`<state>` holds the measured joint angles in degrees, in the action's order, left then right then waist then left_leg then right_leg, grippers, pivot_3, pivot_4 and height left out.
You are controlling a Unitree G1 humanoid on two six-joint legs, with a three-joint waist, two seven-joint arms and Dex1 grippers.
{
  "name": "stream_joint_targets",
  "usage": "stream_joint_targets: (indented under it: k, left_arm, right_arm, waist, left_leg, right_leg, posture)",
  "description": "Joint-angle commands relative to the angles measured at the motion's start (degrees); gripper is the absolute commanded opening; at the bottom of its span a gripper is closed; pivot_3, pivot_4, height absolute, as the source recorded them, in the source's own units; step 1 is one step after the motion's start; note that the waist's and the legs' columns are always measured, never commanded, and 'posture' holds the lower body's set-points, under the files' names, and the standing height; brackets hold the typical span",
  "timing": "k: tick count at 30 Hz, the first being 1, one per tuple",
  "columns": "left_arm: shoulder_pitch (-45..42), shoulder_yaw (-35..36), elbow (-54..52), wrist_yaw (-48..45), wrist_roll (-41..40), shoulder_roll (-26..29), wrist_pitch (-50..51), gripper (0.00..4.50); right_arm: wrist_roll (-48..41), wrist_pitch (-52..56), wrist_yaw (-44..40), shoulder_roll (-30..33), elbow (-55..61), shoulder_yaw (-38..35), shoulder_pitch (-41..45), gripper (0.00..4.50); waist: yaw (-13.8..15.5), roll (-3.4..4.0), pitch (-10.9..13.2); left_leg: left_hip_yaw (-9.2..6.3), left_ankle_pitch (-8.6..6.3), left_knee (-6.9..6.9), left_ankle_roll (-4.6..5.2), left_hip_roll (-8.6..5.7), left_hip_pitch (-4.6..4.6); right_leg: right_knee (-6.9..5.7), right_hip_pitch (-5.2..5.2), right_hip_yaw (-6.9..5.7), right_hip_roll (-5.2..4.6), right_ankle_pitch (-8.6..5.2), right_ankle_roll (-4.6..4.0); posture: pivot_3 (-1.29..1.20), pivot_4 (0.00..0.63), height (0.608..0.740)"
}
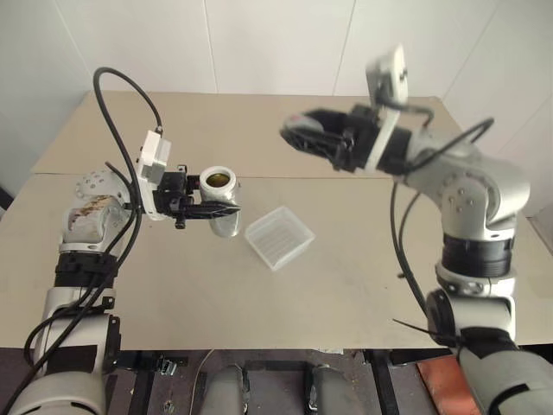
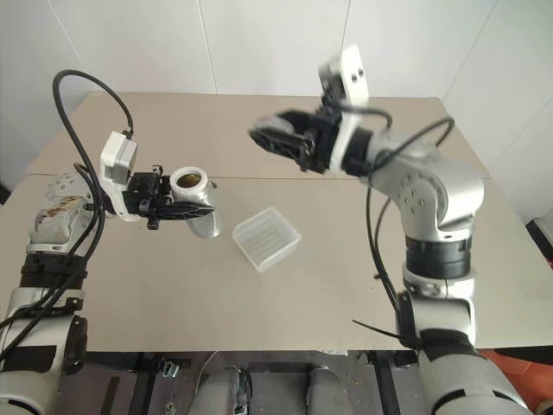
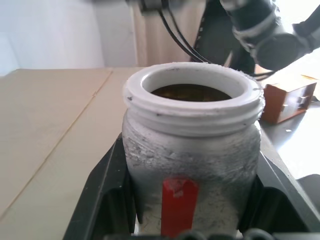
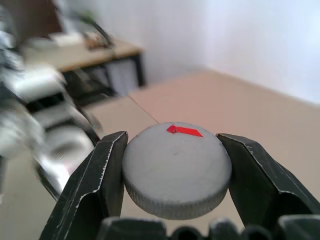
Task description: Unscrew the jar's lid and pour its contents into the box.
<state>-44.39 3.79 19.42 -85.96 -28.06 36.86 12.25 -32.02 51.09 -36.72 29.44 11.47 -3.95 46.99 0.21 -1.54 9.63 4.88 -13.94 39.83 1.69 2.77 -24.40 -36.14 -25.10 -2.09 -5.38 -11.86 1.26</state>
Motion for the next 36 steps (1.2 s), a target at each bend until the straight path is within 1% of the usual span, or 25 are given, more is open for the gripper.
stream_joint_targets:
  k: [1,3,5,9,11,13,14,15,17,19,22,24,25,26,28,30,31,33,36]
  left_arm:
    - [1.35,1.96,-2.32,5.74,2.80,0.28,-4.88,2.04]
    - [2.27,1.81,-3.11,8.24,4.06,-0.06,-6.49,2.04]
    - [2.73,1.74,-3.58,10.63,5.24,-0.63,-7.90,2.04]
    - [2.59,1.33,-3.81,16.68,8.41,-2.39,-10.93,2.04]
    - [2.59,0.72,-3.73,19.10,10.40,-3.16,-13.11,2.04]
    - [2.57,-0.31,-3.11,22.29,13.81,-3.97,-17.31,2.04]
    - [2.53,-0.67,-2.75,23.34,14.89,-4.23,-18.99,2.04]
    - [2.28,-1.32,-2.12,26.04,17.40,-4.85,-21.99,2.04]
    - [1.15,-3.74,1.72,33.39,26.39,-5.33,-34.17,2.04]
    - [-0.88,-6.70,7.22,43.08,37.35,-4.69,-47.34,2.04]
    - [-6.76,-12.99,14.51,65.40,59.05,-2.50,-62.96,2.04]
    - [-11.45,-18.77,17.38,81.31,73.62,-0.10,-68.14,2.04]
    - [-13.47,-21.61,18.60,88.37,79.36,0.88,-69.00,2.04]
    - [-16.25,-26.64,18.97,98.94,88.20,2.11,-67.35,2.04]
    - [-20.62,-35.28,20.08,116.01,101.30,3.39,-63.50,2.04]
    - [-24.22,-43.81,21.17,128.98,112.00,3.12,-57.81,2.04]
    - [-25.72,-47.39,22.25,133.26,116.03,2.57,-54.93,2.04]
    - [-28.18,-52.53,25.41,139.00,121.21,0.84,-49.26,2.04]
    - [-30.26,-56.90,29.17,142.30,124.77,-1.61,-42.87,2.04]
  right_arm:
    - [8.34,-6.96,3.17,4.68,3.81,0.67,-11.06,2.78]
    - [11.53,-9.45,4.61,5.32,3.34,1.94,-17.50,2.78]
    - [15.39,-12.03,5.88,5.47,2.03,4.17,-22.03,2.78]
    - [19.84,-14.72,7.49,4.39,-1.68,7.07,-26.16,2.78]
    - [19.38,-14.08,6.61,3.99,-2.05,7.08,-26.60,3.50]
    - [18.32,-12.67,5.00,4.50,-0.65,6.46,-26.44,3.98]
    - [18.06,-12.05,4.53,4.71,-0.10,6.19,-26.25,4.35]
    - [16.52,-10.74,2.70,5.68,1.22,5.25,-25.61,4.43]
    - [11.73,-5.73,-1.08,7.94,3.88,2.73,-22.98,4.43]
    - [5.64,-0.62,-5.05,10.04,5.96,0.19,-20.22,4.43]
    - [-3.55,5.81,-11.79,13.55,8.43,-1.80,-15.96,4.43]
    - [-6.47,8.61,-14.38,15.49,9.11,-0.79,-13.39,4.43]
    - [-7.02,9.36,-15.06,16.26,9.25,-0.01,-12.45,4.43]
    - [-7.83,9.65,-16.49,16.95,9.34,0.74,-11.32,4.43]
    - [-8.58,9.59,-18.54,17.91,9.20,2.01,-9.64,4.43]
    - [-8.32,8.93,-19.26,18.36,8.97,3.05,-8.15,4.43]
    - [-8.33,8.67,-19.38,18.37,8.78,3.27,-7.49,4.43]
    - [-8.81,8.42,-19.52,18.04,8.62,2.94,-6.51,4.43]
    - [-9.69,8.63,-18.92,17.13,8.97,1.77,-5.75,4.43]
  waist:
    - [0.26,-0.01,-0.01]
    - [0.11,-0.01,-0.01]
    - [-0.37,-0.01,-0.01]
    - [-0.81,-0.01,-0.01]
    - [-0.88,-0.01,-0.01]
    - [-0.85,-0.01,-0.01]
    - [-0.83,-0.02,-0.01]
    - [-0.79,-0.01,-0.01]
    - [-0.68,-0.01,0.00]
    - [-0.48,-0.02,0.00]
    - [0.24,-0.02,0.00]
    - [0.56,-0.03,0.00]
    - [0.61,-0.03,0.00]
    - [0.65,-0.03,0.00]
    - [0.79,-0.03,0.00]
    - [0.91,-0.03,0.00]
    - [0.97,-0.03,0.00]
    - [1.07,-0.03,0.00]
    - [1.06,-0.05,0.01]
  left_leg:
    - [0.01,0.00,-0.02,0.00,-0.02,0.00]
    - [0.09,-0.01,0.00,0.02,-0.06,-0.02]
    - [0.13,-0.01,0.01,0.02,-0.04,0.02]
    - [0.11,0.01,0.02,-0.01,-0.04,0.15]
    - [0.11,0.02,0.03,-0.02,-0.04,0.20]
    - [0.11,0.02,0.03,-0.02,-0.04,0.19]
    - [0.11,0.02,0.02,-0.02,-0.05,0.20]
    - [0.10,0.02,0.02,-0.02,-0.05,0.19]
    - [0.11,0.01,0.02,-0.01,-0.05,0.18]
    - [0.11,0.01,0.03,-0.01,-0.06,0.18]
    - [0.08,0.01,0.02,-0.01,-0.05,0.19]
    - [0.06,0.00,-0.01,0.00,-0.03,0.17]
    - [0.04,0.00,0.00,0.00,-0.04,0.13]
    - [0.07,-0.02,-0.01,0.03,-0.05,0.12]
    - [0.09,-0.04,-0.01,0.06,-0.12,0.08]
    - [0.08,-0.05,0.02,0.08,-0.16,0.04]
    - [0.10,-0.05,0.02,0.09,-0.16,0.05]
    - [0.09,-0.05,0.03,0.09,-0.16,-0.01]
    - [0.12,-0.05,0.04,0.08,-0.15,-0.11]
  right_leg:
    - [0.03,0.01,0.00,-0.03,0.00,0.00]
    - [0.05,-0.06,0.10,-0.06,0.00,0.00]
    - [0.10,-0.09,0.15,-0.02,0.00,0.01]
    - [0.04,-0.03,0.20,0.00,0.01,-0.01]
    - [0.04,0.01,0.21,0.00,0.03,-0.01]
    - [0.05,0.01,0.22,0.00,0.04,-0.01]
    - [0.06,0.01,0.23,0.00,0.04,-0.01]
    - [0.06,0.01,0.22,0.01,0.04,-0.01]
    - [0.08,0.01,0.22,-0.01,0.04,0.00]
    - [0.09,0.01,0.23,-0.01,0.07,0.00]
    - [0.11,0.03,0.17,0.00,0.10,-0.03]
    - [0.18,0.06,0.10,-0.01,0.10,-0.03]
    - [0.19,0.06,0.08,-0.02,0.10,-0.03]
    - [0.23,0.06,0.07,-0.05,0.11,-0.02]
    - [0.24,0.06,0.06,-0.14,0.15,0.06]
    - [0.21,0.04,0.05,-0.18,0.15,0.09]
    - [0.20,0.03,0.06,-0.19,0.15,0.11]
    - [0.14,-0.03,0.03,-0.19,0.15,0.12]
    - [0.06,-0.16,0.02,-0.18,0.14,0.12]
  posture:
    - [0.00,0.150,0.740]
    - [0.00,0.150,0.740]
    - [0.00,0.150,0.740]
    - [0.00,0.150,0.740]
    - [0.00,0.150,0.740]
    - [0.00,0.150,0.740]
    - [0.00,0.150,0.740]
    - [0.00,0.150,0.740]
    - [0.00,0.150,0.740]
    - [0.00,0.150,0.740]
    - [0.00,0.150,0.740]
    - [0.00,0.150,0.740]
    - [0.00,0.150,0.740]
    - [0.00,0.150,0.740]
    - [0.00,0.150,0.740]
    - [0.00,0.150,0.740]
    - [0.00,0.150,0.740]
    - [0.00,0.150,0.740]
    - [0.00,0.150,0.740]
